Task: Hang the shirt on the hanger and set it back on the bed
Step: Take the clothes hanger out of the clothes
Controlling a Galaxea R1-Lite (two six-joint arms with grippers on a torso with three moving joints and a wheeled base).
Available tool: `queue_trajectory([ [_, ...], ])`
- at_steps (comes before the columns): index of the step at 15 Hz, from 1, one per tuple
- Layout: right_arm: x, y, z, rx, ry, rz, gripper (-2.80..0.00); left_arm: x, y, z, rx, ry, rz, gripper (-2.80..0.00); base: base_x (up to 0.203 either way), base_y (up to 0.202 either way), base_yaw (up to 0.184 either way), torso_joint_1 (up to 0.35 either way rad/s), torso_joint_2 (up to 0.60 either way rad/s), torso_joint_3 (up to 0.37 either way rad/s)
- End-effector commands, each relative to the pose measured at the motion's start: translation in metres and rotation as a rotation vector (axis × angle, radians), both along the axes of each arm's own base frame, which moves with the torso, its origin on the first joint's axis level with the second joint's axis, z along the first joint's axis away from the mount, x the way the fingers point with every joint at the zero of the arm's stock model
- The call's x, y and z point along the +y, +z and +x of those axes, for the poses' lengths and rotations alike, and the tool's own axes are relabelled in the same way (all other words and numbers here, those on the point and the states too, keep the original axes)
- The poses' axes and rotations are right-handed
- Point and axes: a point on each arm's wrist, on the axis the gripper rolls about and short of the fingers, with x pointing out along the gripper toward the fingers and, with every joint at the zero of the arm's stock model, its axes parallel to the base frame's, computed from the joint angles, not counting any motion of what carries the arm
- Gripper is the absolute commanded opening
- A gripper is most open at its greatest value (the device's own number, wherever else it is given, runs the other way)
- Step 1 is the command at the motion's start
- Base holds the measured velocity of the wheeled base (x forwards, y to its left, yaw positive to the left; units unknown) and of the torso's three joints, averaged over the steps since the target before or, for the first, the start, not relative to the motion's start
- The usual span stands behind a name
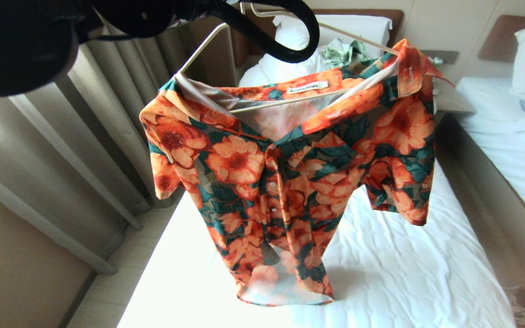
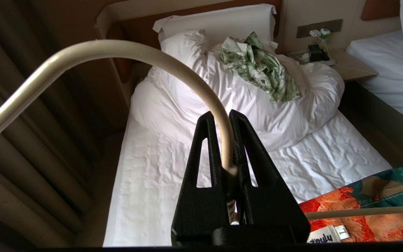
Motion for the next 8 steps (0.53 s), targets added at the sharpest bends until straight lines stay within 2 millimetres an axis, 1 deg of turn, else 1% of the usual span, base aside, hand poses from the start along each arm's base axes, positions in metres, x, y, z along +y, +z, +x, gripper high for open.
queue_trajectory([
  [1, 0.0008, -0.0008, -0.0021, 0.002, 0.006, 0.002, -2.8, 0.0008, 0.0008, -0.0006, -0.002, 0.004, -0.002, -2.8, 0.0, 0.0, 0.0, 0.0, 0.0, 0.0],
  [6, 0.0008, -0.0052, -0.0022, 0.006, 0.005, -0.001, -2.8, 0.0029, 0.0026, -0.0021, -0.005, 0.007, -0.003, -2.8, 0.0, 0.0, 0.0, 0.0, 0.0, 0.0],
  [8, 0.0016, -0.0088, -0.0017, -0.012, 0.011, -0.027, -2.8, 0.003, 0.0028, -0.0021, -0.007, 0.007, -0.001, -2.8, 0.0, 0.0, 0.0, 0.0, 0.0, 0.0],
])
